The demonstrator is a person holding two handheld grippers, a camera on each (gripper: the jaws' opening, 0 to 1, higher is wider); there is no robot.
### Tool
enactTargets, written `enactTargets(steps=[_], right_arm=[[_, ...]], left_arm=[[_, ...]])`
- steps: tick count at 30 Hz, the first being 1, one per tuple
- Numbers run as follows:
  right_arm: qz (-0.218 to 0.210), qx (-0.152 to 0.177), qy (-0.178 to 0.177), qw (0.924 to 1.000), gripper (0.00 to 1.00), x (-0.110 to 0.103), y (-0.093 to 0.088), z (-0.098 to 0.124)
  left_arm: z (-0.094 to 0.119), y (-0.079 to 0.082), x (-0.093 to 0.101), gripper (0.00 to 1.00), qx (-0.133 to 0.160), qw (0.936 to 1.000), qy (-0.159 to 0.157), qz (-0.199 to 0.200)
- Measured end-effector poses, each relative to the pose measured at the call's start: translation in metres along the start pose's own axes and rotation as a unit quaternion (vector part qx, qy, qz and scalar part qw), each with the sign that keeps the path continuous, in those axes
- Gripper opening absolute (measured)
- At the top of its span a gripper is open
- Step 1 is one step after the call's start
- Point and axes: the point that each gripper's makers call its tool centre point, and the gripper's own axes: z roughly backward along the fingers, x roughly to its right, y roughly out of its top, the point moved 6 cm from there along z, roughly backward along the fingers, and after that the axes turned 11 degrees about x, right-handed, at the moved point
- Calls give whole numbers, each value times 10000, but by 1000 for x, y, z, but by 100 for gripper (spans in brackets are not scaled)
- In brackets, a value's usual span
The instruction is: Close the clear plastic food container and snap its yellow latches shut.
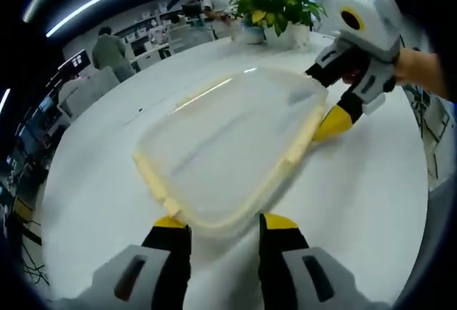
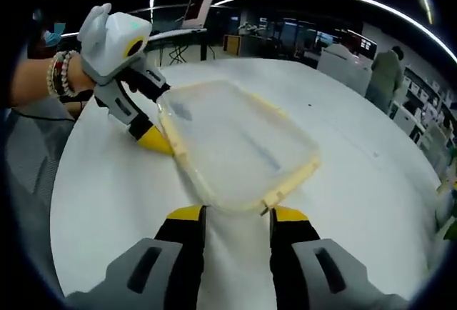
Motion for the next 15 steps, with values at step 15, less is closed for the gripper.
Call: enactTargets(steps=[15], right_arm=[[269, 30, 160, 9995, 27, -5, 32, -52]], left_arm=[[7, -18, -61, 25, -377, 9985, 402, -35]])
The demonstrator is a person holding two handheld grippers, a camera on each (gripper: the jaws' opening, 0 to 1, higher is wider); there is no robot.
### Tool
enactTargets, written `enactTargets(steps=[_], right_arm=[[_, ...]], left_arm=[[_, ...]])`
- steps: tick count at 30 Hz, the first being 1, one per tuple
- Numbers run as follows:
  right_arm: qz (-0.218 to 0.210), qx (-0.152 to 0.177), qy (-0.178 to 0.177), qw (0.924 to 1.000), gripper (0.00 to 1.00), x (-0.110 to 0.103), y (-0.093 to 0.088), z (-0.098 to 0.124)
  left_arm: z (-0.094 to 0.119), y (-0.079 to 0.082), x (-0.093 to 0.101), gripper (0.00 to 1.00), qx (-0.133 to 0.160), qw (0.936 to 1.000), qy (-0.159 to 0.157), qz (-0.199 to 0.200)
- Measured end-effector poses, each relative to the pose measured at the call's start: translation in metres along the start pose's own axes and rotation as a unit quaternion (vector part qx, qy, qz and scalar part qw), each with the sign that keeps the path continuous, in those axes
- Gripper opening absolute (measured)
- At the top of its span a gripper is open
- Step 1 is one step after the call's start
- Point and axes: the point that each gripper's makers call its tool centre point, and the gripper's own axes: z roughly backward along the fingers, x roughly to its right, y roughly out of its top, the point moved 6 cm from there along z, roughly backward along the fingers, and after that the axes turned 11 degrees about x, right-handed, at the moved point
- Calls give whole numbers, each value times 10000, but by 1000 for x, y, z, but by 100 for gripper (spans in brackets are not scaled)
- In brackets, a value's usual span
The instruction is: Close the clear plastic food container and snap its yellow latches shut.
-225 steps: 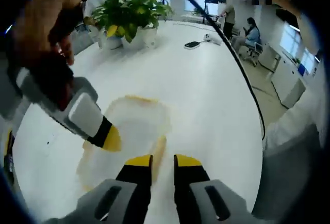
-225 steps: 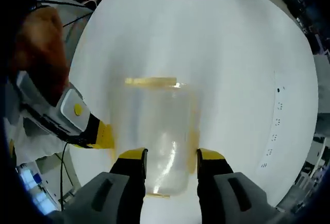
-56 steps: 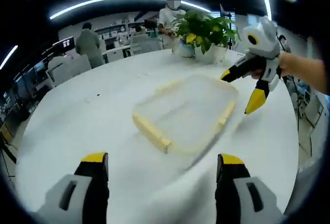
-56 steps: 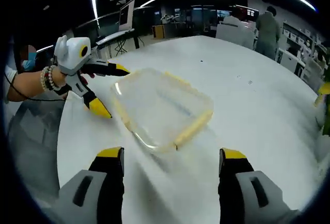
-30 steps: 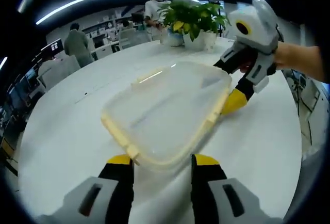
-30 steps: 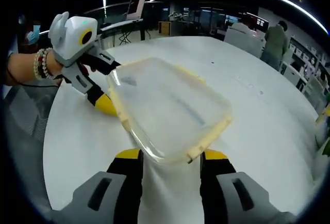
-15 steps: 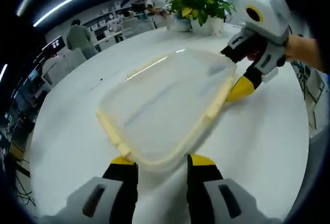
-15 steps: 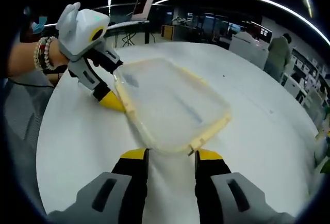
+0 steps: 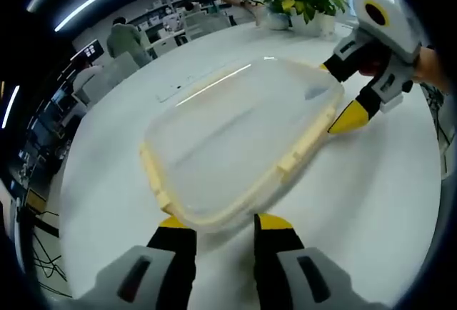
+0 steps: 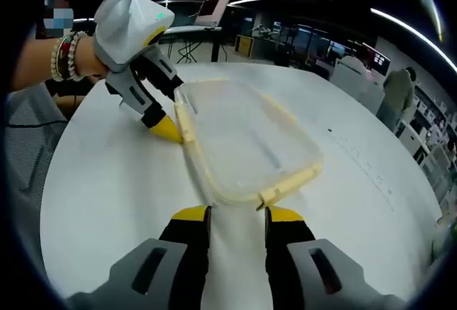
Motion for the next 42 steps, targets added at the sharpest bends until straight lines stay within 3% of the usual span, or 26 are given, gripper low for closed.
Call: enactTargets(steps=[9, 19, 26, 28, 30, 33, 36, 39, 42], right_arm=[[-275, 149, -38, 9995, 26, 0, 4, -7], [-416, 123, -183, 9989, 27, 7, 3, -6], [-347, 74, -295, 9989, 32, 6, 4, 8], [-416, 104, -293, 9987, 35, 5, 4, 15], [-811, 392, -141, 9958, 42, -3, 9, 23], [-1058, 667, -263, 9918, 58, -8, 17, 36], [-948, 542, -443, 9930, 60, -13, 17, 49], [-992, 476, -551, 9924, 63, -22, 18, 64], [-1122, 562, -664, 9899, 69, -30, 19, 75]], left_arm=[[-7, 3, -17, 25, -25, 9999, 104, -5], [-10, 7, -14, 25, 58, 9998, 19, -199], [7, 11, -11, 29, 73, 9995, 44, -309], [14, 12, -9, 35, 115, 9997, 15, -232], [22, 10, -2, 46, 208, 9997, -34, -132], [35, 13, 20, 64, 799, 9958, -444, -105], [52, 10, 31, 68, 834, 9950, -541, 14], [67, 8, 35, 81, 919, 9943, -467, 263], [85, 8, 36, 81, 1138, 9912, -594, 329]])
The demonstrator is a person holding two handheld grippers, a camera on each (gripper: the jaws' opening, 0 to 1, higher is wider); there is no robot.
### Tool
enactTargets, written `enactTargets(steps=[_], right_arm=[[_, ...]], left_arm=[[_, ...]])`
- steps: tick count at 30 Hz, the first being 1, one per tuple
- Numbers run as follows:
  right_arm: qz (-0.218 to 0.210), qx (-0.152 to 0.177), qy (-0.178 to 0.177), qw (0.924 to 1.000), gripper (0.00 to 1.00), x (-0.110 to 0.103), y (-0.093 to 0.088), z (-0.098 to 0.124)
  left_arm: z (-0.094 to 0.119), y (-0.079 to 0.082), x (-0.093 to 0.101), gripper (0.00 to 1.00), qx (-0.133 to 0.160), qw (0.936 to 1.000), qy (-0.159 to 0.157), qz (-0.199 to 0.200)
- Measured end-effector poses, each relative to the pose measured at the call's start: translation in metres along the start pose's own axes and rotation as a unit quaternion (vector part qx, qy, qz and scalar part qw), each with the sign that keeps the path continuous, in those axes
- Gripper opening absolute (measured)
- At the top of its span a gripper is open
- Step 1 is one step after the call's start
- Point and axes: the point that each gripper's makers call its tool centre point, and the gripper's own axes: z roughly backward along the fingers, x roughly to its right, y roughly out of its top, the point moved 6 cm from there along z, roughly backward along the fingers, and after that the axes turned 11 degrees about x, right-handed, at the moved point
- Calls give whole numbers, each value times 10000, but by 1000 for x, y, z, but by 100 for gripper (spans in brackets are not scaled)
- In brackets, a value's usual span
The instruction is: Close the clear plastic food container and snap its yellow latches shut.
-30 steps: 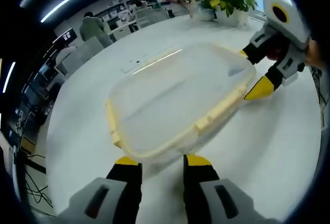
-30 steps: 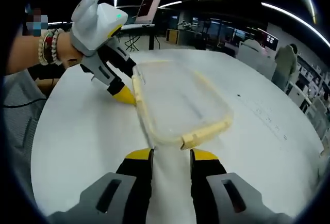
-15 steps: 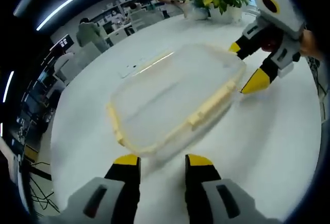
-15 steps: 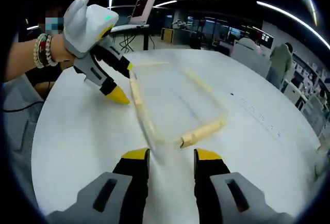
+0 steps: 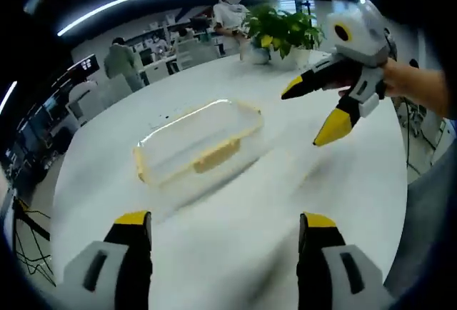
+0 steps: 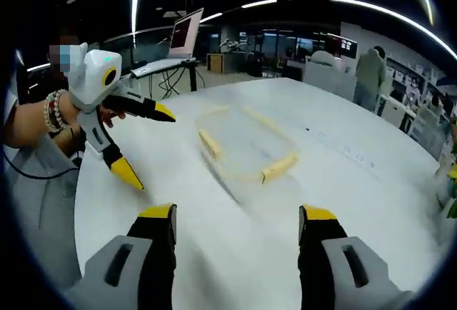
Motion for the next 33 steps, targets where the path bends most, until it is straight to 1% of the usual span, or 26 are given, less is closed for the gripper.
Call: enactTargets(steps=[2, 3, 4, 5, 7, 8, 9, 10, 11, 12, 14, 16, 17, 20, 21, 23, 24, 25, 26, 29, 31, 33], right_arm=[[-29, -47, -97, 9999, 68, -6, -2, 11], [-24, -55, -159, 9999, 69, -8, -2, 15], [-22, -47, -206, 9998, 70, -12, -2, 23], [-36, -10, -258, 9997, 72, -15, -3, 28], [-63, 2, -330, 9994, 74, -22, -6, 42], [-69, -35, -388, 9992, 74, -27, -8, 51], [-73, -27, -463, 9989, 74, -29, -9, 58], [-75, 55, -614, 9981, 74, -32, -8, 67], [-89, 82, -662, 9977, 74, -35, -8, 74], [-126, 120, -741, 9971, 74, -39, -7, 83], [-97, 151, -881, 9959, 75, -45, -6, 95], [-19, 251, -1018, 9945, 75, -54, -3, 110], [-27, 283, -1075, 9938, 75, -57, -3, 115], [-277, 306, -1148, 9925, 77, -73, -10, 130], [-286, 328, -1182, 9920, 79, -80, -14, 136], [-305, 335, -1349, 9898, 78, -85, -19, 144], [-358, 356, -1512, 9872, 75, -89, -22, 151], [-429, 437, -1688, 9837, 73, -94, -24, 156], [-414, 487, -1701, 9834, 71, -98, -25, 159], [-460, 628, -1853, 9796, 72, -108, -26, 167], [-510, 803, -1926, 9767, 71, -115, -25, 170], [-266, 696, -2155, 9737, 68, -114, -27, 175]], left_arm=[[14, 5, -2, 82, 75, 9999, -34, 110], [20, 7, -2, 82, 165, 9997, -59, 168], [32, 11, -1, 84, 320, 9991, -109, 251], [40, 12, -2, 84, 398, 9986, -110, 327], [63, 12, -5, 82, 525, 9977, 3, 437], [76, 13, -9, 82, 692, 9960, 187, 533], [84, 12, -11, 83, 771, 9949, 265, 587], [97, 10, -9, 83, 842, 9938, 310, 663], [105, 7, -9, 83, 857, 9934, 308, 693], [116, 3, -11, 83, 899, 9920, 396, 794], [130, -3, -10, 83, 960, 9902, 485, 895], [147, -11, -6, 83, 1094, 9877, 488, 1003], [153, -15, -5, 83, 1134, 9867, 543, 1027], [173, -31, -2, 82, 1039, 9862, 668, 1102], [182, -37, -2, 82, 1086, 9835, 795, 1212], [193, -41, 0, 83, 1287, 9777, 922, 1378], [201, -44, 4, 82, 1379, 9743, 953, 1506], [207, -47, 8, 82, 1466, 9726, 954, 1532], [211, -49, 10, 81, 1545, 9714, 1010, 1497], [219, -56, 18, 82, 1560, 9697, 1104, 1521], [220, -58, 26, 82, 1605, 9687, 1015, 1600], [218, -59, 34, 82, 1617, 9693, 949, 1589]])
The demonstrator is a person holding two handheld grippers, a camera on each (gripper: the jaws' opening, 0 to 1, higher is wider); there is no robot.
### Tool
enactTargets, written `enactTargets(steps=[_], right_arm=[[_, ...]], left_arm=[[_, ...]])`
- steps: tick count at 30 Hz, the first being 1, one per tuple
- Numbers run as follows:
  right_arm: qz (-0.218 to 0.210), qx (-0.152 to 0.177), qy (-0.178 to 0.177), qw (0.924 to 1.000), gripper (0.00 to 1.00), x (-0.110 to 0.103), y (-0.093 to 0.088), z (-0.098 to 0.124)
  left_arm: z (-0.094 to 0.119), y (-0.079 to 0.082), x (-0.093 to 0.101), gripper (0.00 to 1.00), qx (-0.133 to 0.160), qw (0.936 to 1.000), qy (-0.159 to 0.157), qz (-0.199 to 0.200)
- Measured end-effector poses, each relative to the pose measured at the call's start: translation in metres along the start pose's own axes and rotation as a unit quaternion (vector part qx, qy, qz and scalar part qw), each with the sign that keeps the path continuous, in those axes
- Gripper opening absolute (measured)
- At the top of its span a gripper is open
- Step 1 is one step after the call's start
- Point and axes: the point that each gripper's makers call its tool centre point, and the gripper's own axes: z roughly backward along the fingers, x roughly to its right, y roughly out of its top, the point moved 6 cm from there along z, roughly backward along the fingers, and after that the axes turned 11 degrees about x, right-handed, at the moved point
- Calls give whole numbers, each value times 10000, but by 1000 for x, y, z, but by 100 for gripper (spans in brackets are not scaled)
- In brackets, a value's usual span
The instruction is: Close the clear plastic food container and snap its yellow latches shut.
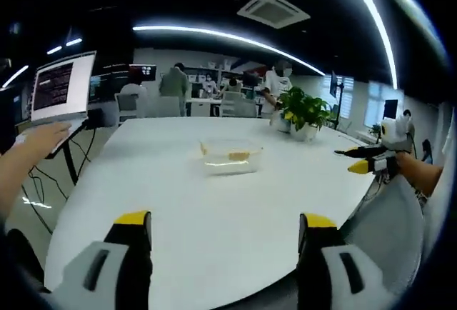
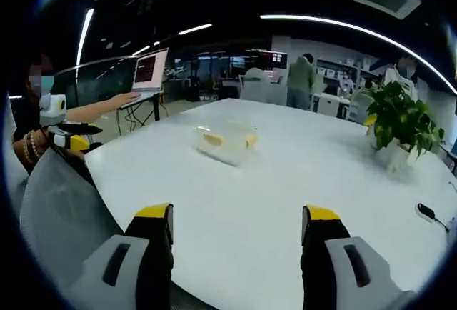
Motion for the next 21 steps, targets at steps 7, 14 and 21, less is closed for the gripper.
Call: enactTargets(steps=[7, 14, 21], right_arm=[[-194, -17, -51, 9998, 74, -7, -14, 5], [-128, -105, 138, 9998, 73, -13, -15, 3], [-144, -33, -157, 9998, 81, -17, -15, 12]], left_arm=[[-3, -3, 9, 86, 127, 9998, 93, -111], [-2, 9, 13, 82, 779, 9966, -12, -285], [-2, 12, 22, 82, 1272, 9919, -29, 58]])
